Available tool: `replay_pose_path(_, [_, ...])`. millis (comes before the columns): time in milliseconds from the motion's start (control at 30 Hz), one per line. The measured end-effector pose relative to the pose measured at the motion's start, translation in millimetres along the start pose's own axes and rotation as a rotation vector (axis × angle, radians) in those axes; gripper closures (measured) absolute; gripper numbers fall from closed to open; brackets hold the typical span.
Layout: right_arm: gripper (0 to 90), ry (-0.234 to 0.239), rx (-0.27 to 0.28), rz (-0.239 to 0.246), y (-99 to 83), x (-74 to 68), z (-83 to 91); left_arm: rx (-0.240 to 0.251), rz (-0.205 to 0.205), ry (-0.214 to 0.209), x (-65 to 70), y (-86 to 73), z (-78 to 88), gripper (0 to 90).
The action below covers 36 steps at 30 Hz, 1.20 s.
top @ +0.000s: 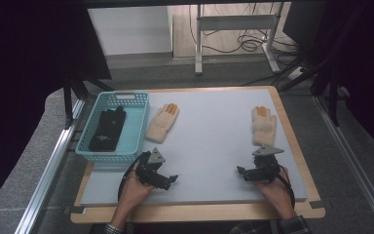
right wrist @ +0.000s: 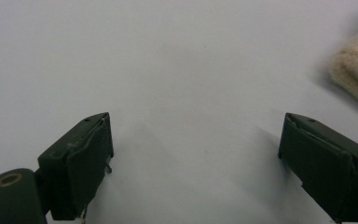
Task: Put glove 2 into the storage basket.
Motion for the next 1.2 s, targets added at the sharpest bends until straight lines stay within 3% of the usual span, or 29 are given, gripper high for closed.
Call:
replay_pose_path(300, [9.7, 0.001, -0.001, 0.0, 0.1, 0.0, 0.2, -0.023, 0.004, 0.026, 9.5, -6.6, 0.4, 0.0])
replay_pose_path(433, [10.0, 0.004, 0.0, 0.001, 0.1, 0.2, 0.3, -0.033, 0.01, 0.022, 11.8, -11.4, -1.7, 0.0])
replay_pose_path(533, [10.9, 0.004, 0.001, 0.006, 0.0, 0.5, 0.5, -0.023, 0.04, -0.021, 9.1, -14.7, -4.5, 0.0])
replay_pose_path(800, [17.1, 0.011, 0.015, 0.005, 3.0, -2.0, 3.4, -0.023, 0.038, -0.014, 10.2, -14.9, -5.1, 0.3])
replay_pose_path(1067, [28.1, 0.079, 0.039, 0.043, 28.7, -11.4, 5.4, -0.023, 0.038, -0.015, 10.2, -15.0, -5.1, 0.3])
replay_pose_path(1200, [35.9, 0.135, 0.052, 0.069, 51.2, -20.2, 1.7, -0.022, 0.038, -0.014, 10.2, -15.1, -5.1, 0.3])
Point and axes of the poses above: each handheld gripper's, and its own axes: z roughly backward along the jaws, y roughly out of its top, x roughly to its right, the point moved 2 cm from there along -z, roughly forward along the jaws, and after that the axes turned 15 degrees about -x, right-handed, at the moved point
